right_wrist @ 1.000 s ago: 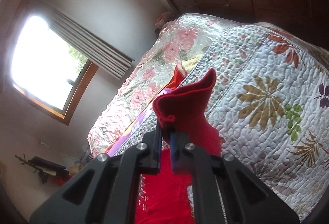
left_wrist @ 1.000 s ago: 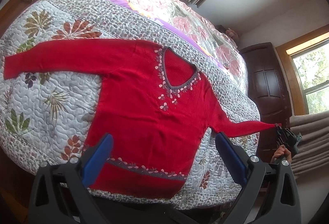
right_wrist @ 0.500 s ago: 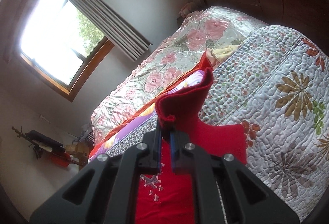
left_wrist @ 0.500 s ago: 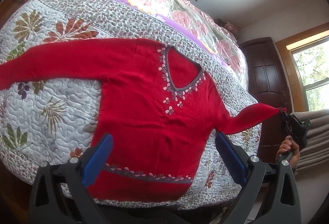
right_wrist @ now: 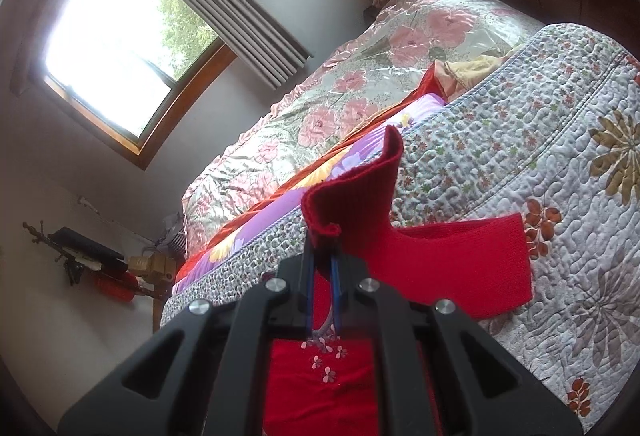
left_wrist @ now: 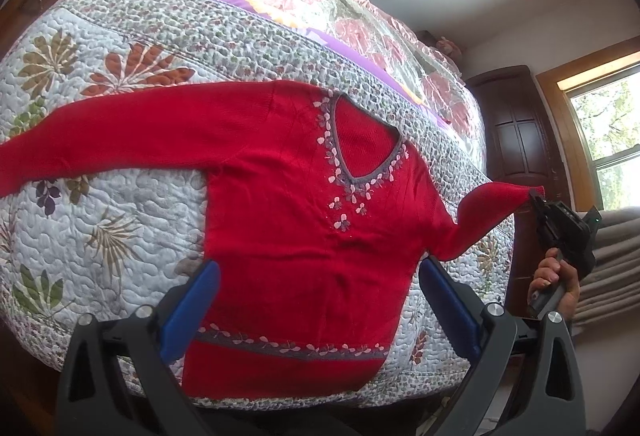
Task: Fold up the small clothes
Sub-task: 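Carry the grasped sleeve across the sweater body toward the opposite side, then lay the sleeve on the sweater and open the right gripper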
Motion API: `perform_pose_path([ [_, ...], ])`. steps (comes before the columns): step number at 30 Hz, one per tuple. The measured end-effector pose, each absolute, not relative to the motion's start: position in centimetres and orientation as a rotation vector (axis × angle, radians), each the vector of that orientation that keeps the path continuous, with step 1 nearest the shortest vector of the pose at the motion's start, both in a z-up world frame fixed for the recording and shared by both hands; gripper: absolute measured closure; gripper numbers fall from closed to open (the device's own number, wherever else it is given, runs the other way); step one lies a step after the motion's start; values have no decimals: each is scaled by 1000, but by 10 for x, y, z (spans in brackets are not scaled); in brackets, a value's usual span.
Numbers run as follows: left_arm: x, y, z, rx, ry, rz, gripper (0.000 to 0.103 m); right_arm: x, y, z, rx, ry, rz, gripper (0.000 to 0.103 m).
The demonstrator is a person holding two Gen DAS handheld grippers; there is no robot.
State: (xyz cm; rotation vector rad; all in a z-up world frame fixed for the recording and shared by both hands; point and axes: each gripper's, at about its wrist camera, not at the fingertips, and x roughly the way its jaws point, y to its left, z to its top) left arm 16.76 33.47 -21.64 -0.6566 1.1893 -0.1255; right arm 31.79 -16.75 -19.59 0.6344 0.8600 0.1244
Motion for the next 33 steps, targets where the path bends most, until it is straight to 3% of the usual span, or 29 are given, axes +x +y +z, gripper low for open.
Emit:
perform_pose_path([
  [12,193,358,-239,-631,1215,-144,4,342,-48,-267,449,1003,194,98],
  [24,254,334,-308,-648,1314,-307,4,335,65,-408,151,1253,220,97],
  [27,273,324,-332,-708,1342,-348,4,326,76,-422,103,1284,234,85],
  [30,295,314,-355,-838,1367,-393,4,313,74,-415,95,1302,263,65],
  [33,319,298,-374,-940,1384,-434,4,287,62,-401,136,1322,265,61],
])
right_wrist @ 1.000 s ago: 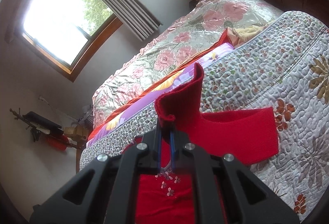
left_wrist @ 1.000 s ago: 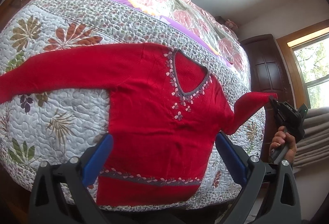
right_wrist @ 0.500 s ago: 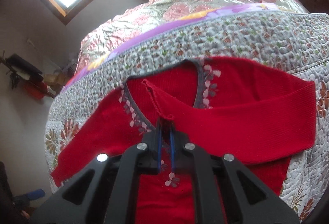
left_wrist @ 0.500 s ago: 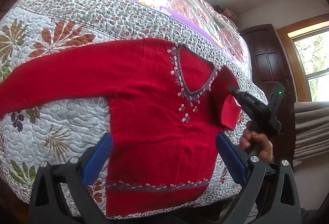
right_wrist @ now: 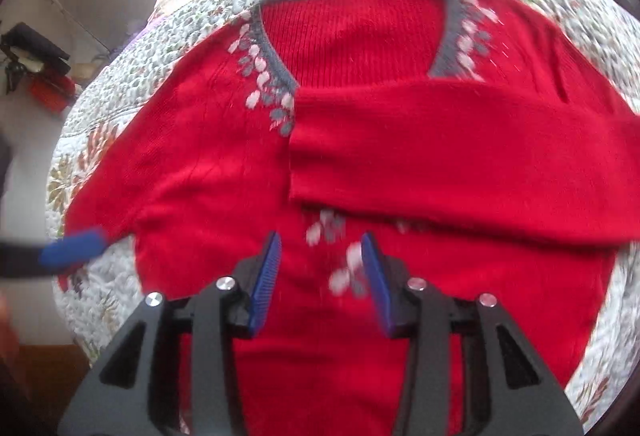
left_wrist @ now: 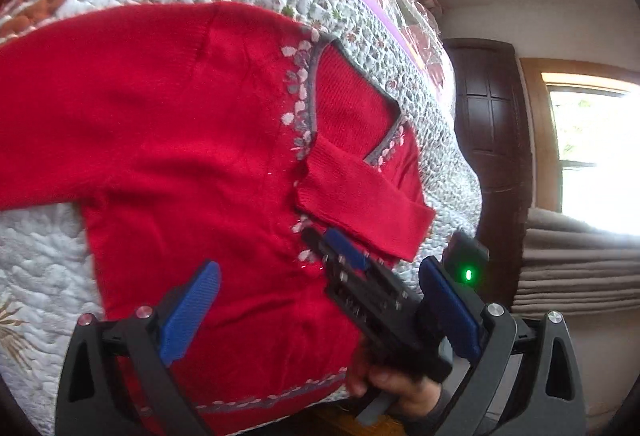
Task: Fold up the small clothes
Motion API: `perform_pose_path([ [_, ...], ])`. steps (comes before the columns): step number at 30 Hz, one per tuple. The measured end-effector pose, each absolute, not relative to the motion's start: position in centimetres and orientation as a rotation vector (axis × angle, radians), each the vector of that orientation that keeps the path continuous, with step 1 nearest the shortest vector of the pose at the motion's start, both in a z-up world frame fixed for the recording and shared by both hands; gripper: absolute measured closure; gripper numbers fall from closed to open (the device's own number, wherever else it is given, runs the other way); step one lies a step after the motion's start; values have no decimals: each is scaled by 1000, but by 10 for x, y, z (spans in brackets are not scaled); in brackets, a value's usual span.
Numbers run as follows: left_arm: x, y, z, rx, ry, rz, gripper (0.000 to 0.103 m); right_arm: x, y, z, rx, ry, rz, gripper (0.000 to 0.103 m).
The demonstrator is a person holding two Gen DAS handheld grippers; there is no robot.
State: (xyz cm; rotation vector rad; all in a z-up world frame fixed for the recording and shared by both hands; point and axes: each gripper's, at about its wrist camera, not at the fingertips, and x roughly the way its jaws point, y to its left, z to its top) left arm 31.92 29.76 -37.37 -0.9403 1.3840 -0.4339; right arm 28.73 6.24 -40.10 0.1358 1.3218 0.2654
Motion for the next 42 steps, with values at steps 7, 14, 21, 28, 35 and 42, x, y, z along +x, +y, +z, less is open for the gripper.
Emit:
perform_pose_path([
  [7,376,249,-436,-1004,1506,-467,4,186,11,-364,285,1417,211,61],
  [14,395,223,-461,-998,1541,-464,4,96,-45,-313,372,1445,25,52],
  [21,401,222,-459,-917,1587,-447,32,54,-93,-269,410,1340,-135,46],
  [28,412,213,-457,-729,1684,-382,81,52,-107,-253,401,1311,-168,46],
  [35,413,226,-436,-700,1642,-424,98,49,-100,-240,381,1278,-185,46],
  [42,409,234,-388,-699,1545,-519,101,52,-98,-237,407,1258,-190,46],
])
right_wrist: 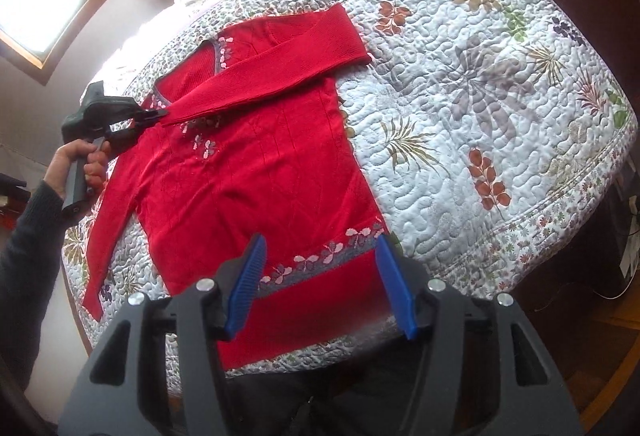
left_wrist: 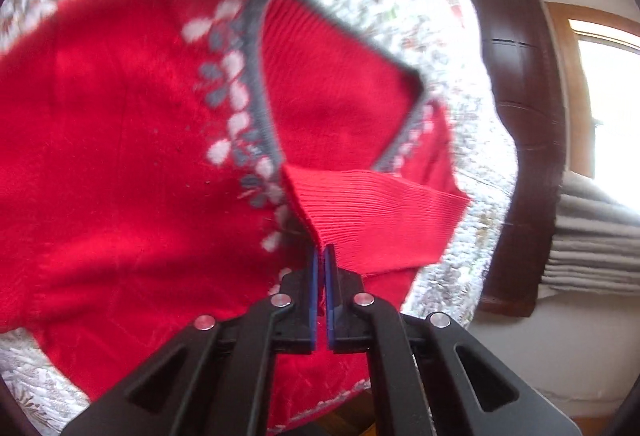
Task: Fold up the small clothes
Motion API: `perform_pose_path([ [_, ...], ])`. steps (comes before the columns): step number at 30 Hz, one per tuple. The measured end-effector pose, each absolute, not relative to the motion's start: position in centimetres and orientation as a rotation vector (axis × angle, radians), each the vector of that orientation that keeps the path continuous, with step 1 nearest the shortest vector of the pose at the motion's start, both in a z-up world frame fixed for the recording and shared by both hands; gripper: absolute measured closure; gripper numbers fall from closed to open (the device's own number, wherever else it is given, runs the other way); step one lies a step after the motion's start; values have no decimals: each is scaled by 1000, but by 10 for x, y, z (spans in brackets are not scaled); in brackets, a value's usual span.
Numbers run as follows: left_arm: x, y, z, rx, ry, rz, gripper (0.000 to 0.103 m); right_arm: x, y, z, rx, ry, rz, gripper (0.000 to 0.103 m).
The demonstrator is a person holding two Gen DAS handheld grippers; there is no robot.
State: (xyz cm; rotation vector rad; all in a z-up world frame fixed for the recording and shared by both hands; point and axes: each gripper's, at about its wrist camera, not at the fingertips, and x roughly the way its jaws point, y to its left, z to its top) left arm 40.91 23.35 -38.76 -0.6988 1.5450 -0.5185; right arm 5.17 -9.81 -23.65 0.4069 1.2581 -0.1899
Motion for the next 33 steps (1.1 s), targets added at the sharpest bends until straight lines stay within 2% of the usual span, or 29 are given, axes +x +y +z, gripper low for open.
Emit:
perform_pose_path([
  [8,411,255,-348,-677,1472,-537,101,53,-88,-229,396,1227,-166,47],
  [15,407,304,-330,-642,1430,-505,101,50,-93,-227,433,1205,-190,47],
  [33,393,380,-366,-661,1444,-372,101,42,-93,-229,455,1207,-216,47],
])
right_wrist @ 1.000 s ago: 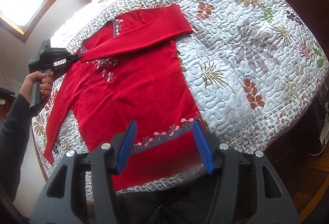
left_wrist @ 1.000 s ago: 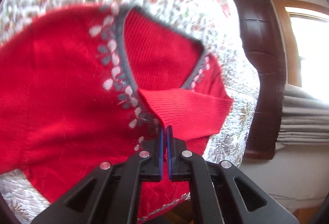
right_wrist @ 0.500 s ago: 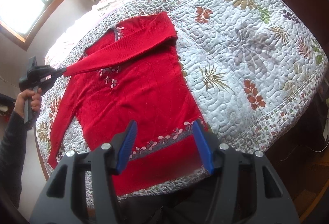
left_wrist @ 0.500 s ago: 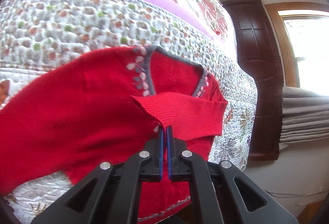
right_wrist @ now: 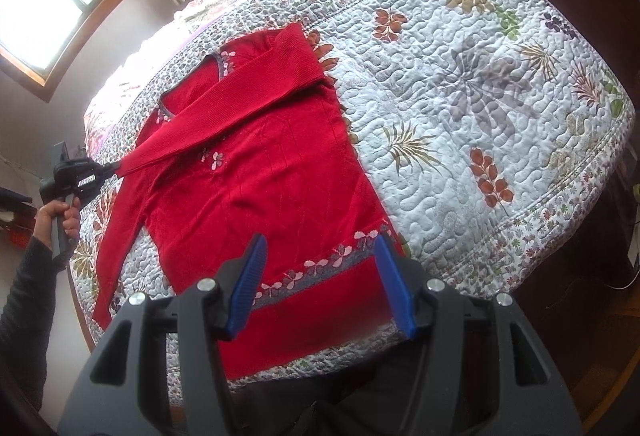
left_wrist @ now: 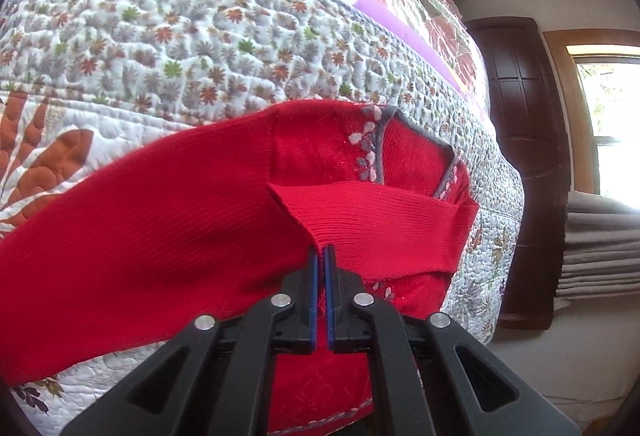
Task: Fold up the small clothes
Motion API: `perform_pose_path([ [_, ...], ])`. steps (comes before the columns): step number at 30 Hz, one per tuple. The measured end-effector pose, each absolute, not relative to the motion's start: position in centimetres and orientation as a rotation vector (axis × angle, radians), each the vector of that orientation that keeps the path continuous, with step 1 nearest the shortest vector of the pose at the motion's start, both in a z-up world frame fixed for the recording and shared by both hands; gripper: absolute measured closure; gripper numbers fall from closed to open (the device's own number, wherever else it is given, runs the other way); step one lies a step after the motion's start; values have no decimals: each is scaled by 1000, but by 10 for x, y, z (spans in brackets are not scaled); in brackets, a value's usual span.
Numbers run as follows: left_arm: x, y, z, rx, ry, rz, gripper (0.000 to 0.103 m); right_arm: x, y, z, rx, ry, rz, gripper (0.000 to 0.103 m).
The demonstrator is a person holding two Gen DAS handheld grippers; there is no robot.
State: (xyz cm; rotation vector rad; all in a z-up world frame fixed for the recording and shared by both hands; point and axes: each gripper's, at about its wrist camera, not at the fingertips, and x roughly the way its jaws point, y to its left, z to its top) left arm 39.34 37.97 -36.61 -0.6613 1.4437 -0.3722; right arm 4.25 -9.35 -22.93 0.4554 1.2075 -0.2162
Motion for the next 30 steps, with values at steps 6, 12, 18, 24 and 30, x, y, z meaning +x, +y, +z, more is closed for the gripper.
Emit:
perform_pose_path([
  [6,390,390,-390,-675,1476,-337,101,43,-94,-233,458,1223,-218,47],
  [12,390,391,-411,-680,1498,-316,101,42,-97,-235,458,1230,-230,47],
  [18,390,394,-419,-633,1486,-268,94,41,-102,-241,472,1251,-238,47],
  [24,387,387,-392,-715,1379,-274,87,44,-105,-247,478,1260,-236,47],
  [30,398,351,-423,-737,1452,-308,71,51,-96,-245,435,1264,-215,47],
])
